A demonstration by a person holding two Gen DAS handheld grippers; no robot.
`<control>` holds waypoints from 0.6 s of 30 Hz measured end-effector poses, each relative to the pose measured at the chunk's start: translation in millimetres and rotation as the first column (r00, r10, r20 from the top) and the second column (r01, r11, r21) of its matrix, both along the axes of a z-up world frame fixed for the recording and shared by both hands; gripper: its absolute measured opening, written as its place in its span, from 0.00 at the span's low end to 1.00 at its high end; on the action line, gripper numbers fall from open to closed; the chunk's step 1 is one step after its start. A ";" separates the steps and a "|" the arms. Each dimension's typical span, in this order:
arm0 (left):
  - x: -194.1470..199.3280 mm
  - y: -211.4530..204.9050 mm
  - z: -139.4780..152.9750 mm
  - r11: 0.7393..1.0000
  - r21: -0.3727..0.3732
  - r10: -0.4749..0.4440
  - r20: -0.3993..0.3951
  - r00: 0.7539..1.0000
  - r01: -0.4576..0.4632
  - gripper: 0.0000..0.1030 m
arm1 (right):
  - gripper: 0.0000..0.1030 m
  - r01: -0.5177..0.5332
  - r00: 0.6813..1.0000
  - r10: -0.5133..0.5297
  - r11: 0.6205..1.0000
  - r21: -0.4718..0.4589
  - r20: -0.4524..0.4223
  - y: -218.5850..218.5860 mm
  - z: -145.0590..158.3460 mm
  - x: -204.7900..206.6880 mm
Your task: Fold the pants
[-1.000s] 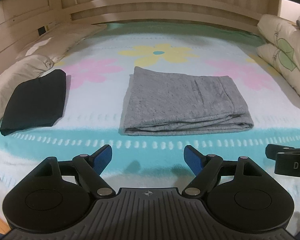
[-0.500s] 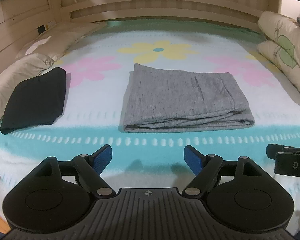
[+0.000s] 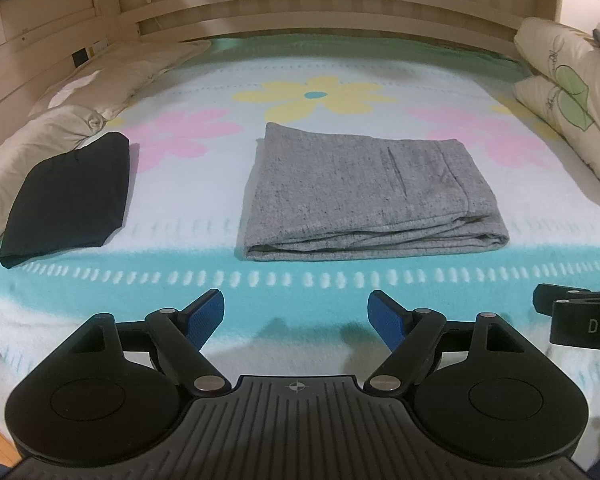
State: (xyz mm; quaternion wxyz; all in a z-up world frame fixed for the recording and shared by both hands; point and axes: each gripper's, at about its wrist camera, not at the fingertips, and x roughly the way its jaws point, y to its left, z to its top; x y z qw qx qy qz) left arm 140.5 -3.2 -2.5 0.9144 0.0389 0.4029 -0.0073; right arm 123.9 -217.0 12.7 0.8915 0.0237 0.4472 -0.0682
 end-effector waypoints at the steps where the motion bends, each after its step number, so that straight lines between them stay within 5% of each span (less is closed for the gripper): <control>1: 0.2 0.1 0.1 1.000 0.000 -0.001 0.000 1.000 0.001 0.76 | 0.99 0.001 1.000 -0.001 1.000 0.000 -0.001 0.1 -0.1 -0.1; 18: -0.5 -1.5 -1.5 1.000 0.003 -0.008 -0.003 1.000 0.008 0.76 | 0.99 0.003 1.000 -0.003 1.000 0.001 -0.002 0.7 -0.8 0.0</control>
